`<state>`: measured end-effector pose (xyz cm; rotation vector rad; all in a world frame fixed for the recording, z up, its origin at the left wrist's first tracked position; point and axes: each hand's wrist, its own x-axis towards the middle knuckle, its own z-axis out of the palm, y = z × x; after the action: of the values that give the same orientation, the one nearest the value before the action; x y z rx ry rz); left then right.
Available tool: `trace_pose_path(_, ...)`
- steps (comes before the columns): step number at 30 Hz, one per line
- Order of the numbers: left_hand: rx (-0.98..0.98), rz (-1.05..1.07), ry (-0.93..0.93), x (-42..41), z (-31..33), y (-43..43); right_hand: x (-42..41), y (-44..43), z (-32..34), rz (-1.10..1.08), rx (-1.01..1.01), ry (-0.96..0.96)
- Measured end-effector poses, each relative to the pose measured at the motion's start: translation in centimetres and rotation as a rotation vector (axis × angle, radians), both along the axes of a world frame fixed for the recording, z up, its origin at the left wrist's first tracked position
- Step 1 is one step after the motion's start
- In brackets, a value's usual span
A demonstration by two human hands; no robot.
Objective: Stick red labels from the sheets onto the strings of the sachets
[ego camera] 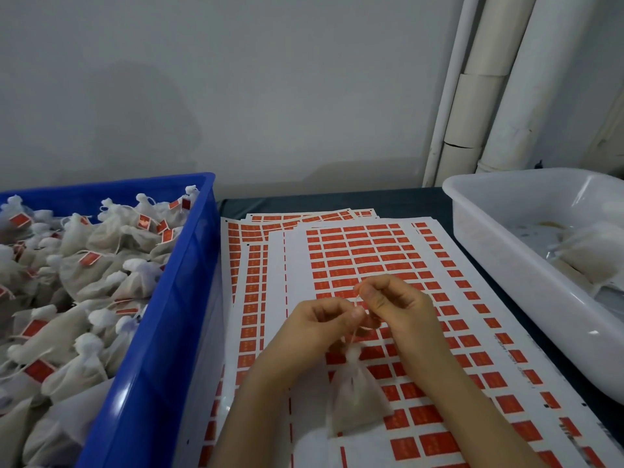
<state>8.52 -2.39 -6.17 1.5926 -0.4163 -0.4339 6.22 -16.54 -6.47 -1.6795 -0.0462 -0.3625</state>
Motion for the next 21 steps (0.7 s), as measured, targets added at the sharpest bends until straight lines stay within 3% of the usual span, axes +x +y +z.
trace_pose_path(11,-0.080,0.284,-0.003,1.0,-0.1,0.1,0.3,0.2,-0.4,-0.099,-0.123,0.031)
trace_pose_path(16,-0.210,0.545,-0.022,1.5,0.0,0.7,1.0,0.5,-1.8,-0.138,-0.341,0.153)
trace_pose_path(21,-0.219,0.768,-0.113,2.0,-0.2,0.9,0.2,0.2,-0.7,-0.143,-0.653,0.299)
